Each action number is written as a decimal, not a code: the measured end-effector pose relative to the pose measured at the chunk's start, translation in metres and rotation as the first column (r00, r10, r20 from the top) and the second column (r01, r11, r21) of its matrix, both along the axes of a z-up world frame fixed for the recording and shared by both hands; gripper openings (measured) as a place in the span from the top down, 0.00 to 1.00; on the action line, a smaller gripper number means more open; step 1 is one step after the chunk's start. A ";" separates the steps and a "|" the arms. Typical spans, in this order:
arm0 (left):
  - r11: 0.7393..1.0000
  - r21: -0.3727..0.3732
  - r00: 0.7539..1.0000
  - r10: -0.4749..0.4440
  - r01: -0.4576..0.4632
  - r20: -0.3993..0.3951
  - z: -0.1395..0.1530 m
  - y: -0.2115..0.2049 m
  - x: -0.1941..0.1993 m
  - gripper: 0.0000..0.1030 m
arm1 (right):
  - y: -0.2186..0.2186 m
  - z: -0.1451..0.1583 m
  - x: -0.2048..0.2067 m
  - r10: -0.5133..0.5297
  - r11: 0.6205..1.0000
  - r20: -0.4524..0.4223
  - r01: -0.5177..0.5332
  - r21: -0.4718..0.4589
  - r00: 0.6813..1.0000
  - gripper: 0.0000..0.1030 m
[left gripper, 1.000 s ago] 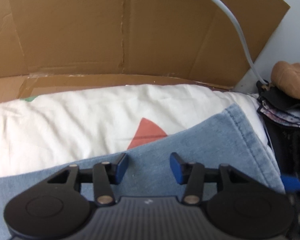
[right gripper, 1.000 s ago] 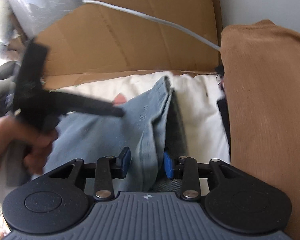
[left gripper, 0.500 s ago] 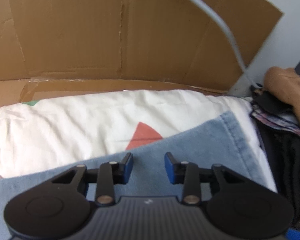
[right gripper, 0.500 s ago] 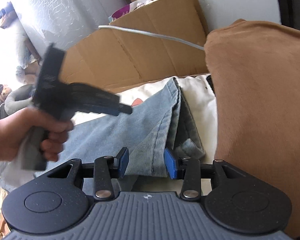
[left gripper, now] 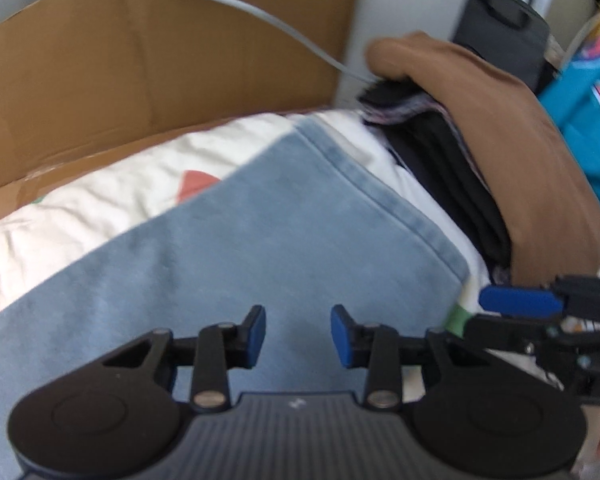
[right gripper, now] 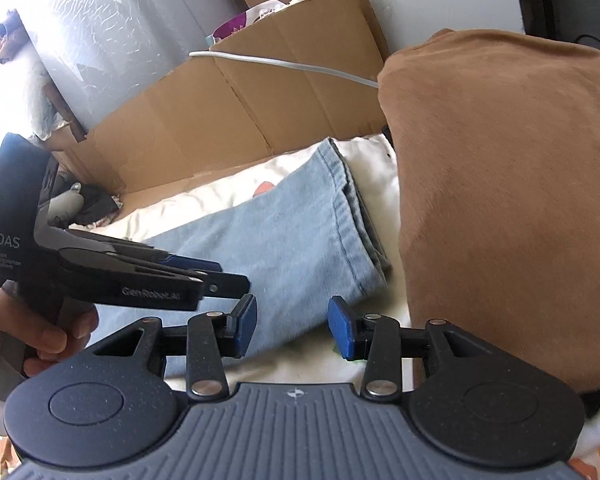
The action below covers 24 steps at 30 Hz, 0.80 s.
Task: Fold clothes
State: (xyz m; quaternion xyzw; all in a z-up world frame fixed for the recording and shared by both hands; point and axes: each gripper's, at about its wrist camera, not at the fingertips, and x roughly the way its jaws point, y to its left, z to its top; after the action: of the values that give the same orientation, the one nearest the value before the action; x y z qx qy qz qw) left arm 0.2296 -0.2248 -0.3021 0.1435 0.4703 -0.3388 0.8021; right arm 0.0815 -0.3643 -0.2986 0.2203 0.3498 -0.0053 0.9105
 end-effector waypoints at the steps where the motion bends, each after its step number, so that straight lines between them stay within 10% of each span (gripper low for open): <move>1: 1.000 0.002 1.000 -0.014 0.014 0.003 -0.001 -0.004 -0.005 0.61 | 0.000 0.000 -0.002 -0.006 1.000 -0.005 0.006 0.000 1.000 0.56; 24: 0.992 0.094 0.988 -0.093 0.081 0.126 -0.041 -0.063 -0.039 0.21 | -0.029 -0.022 -0.048 -0.111 0.993 -0.100 0.115 0.036 0.989 0.53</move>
State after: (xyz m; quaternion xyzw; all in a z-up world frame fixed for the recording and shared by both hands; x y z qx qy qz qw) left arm 0.1903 -0.2875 -0.3435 0.2209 0.4250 -0.3422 0.8083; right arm 0.0332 -0.3931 -0.3203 0.2581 0.3811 -0.0607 0.8857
